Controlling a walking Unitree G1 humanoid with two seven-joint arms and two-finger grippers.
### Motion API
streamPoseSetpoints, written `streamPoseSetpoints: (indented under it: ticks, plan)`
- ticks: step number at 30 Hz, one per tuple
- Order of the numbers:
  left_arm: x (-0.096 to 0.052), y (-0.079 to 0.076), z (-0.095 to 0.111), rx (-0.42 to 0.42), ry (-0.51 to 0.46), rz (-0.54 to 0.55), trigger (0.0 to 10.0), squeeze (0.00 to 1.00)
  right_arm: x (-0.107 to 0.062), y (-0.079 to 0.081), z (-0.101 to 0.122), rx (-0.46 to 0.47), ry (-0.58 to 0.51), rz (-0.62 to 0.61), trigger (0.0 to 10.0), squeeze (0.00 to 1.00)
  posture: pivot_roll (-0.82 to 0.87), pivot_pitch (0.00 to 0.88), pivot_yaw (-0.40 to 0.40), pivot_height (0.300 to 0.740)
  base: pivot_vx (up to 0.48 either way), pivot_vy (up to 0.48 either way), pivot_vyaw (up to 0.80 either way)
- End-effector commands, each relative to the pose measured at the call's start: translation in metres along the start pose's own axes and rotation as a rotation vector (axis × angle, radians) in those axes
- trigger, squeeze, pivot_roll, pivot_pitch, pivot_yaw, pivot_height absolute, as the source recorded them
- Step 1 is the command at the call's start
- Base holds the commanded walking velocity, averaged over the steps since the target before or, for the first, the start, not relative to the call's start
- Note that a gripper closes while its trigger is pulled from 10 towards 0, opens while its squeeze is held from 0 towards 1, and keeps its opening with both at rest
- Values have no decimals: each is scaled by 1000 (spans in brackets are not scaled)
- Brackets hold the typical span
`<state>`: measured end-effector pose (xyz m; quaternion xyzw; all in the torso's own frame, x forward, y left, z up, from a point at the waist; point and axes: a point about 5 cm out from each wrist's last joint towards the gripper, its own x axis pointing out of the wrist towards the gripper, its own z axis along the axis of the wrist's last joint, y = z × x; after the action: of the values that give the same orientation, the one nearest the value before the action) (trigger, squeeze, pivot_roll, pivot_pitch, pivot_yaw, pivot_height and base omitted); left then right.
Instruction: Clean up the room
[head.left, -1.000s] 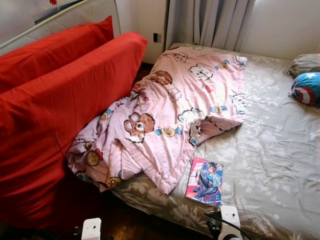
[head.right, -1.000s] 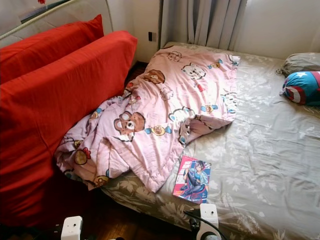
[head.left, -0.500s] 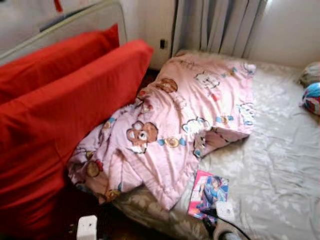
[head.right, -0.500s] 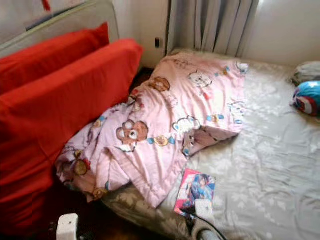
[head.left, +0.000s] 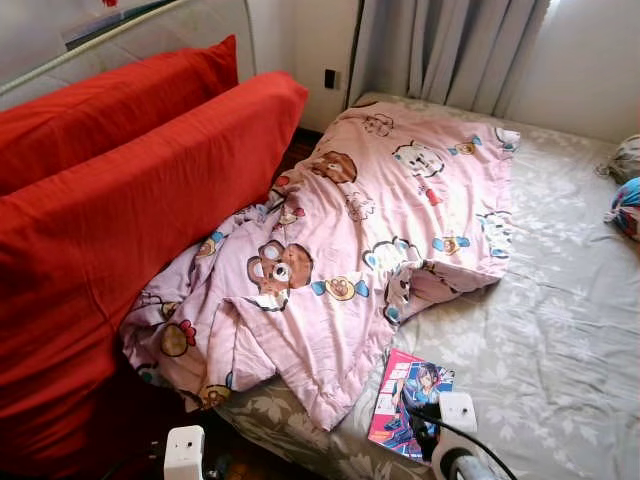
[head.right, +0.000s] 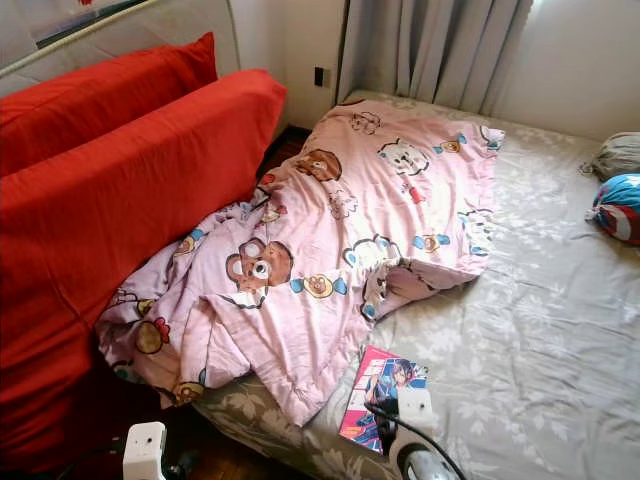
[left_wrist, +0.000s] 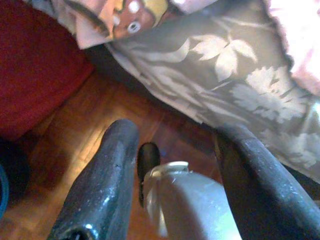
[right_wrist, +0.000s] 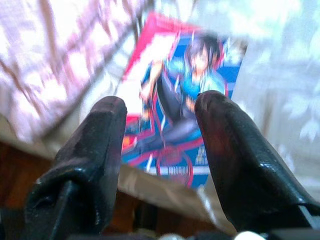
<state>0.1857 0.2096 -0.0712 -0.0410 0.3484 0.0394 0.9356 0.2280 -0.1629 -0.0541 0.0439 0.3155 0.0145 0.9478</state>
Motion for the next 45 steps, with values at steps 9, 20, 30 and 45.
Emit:
streamPoseSetpoints:
  ticks: [9,20,30,45]
  plan:
    - [-1,1,3,-27,-58,24,10000,0,4,1,32,10,-182,18,10000,0,44,96,-43,740,0,0,0]
    - [-7,29,85,136,-482,65,10000,0,7,-3,47,1,-232,5,10000,0,33,66,-33,740,0,0,0]
    - [-14,1,133,104,-702,-24,10000,0,7,-7,63,25,-316,-11,10000,0,10,51,-4,740,0,0,0]
    - [-17,2,130,73,-679,-14,10000,0,5,-6,88,8,-445,12,10000,0,-5,17,-11,740,0,0,0]
